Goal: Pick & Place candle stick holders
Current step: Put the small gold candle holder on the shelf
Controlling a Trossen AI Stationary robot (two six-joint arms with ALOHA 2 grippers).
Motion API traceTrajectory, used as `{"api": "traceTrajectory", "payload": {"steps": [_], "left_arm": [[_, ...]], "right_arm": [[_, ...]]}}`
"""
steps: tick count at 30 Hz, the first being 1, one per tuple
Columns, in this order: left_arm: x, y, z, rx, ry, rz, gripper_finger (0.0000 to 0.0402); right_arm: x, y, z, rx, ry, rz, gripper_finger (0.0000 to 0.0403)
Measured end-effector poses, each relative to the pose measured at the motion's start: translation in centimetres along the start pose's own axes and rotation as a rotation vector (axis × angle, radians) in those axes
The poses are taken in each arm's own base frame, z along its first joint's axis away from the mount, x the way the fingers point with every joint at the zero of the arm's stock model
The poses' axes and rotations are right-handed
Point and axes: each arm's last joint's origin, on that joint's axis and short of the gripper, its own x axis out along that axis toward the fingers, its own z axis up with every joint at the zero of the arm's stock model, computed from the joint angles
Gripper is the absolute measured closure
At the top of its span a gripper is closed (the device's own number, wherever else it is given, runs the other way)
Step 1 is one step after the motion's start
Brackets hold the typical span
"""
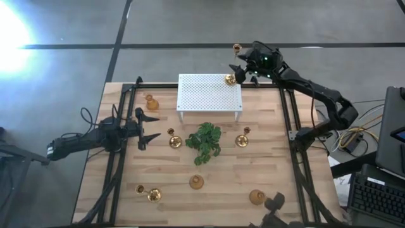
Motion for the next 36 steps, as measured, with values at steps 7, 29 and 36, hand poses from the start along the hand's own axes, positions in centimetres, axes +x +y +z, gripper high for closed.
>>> {"api": "traceTrajectory", "payload": {"steps": [7,29,36], "left_arm": [[0.0,0.0,0.0,0.000,0.000,0.000,0.0083],[0.0,0.0,0.0,0.000,0.000,0.000,0.0083],[0.0,0.0,0.0,0.000,0.000,0.001,0.0083]], "right_arm": [[-3.6,0.4,0.8,-0.016,0.058,-0.046,0.0100],[-15.3,4.2,-0.4,0.045,0.283,0.147,0.0139],[-17.7,6.8,-2.8,0.068,0.324,0.303,0.0163]]}}
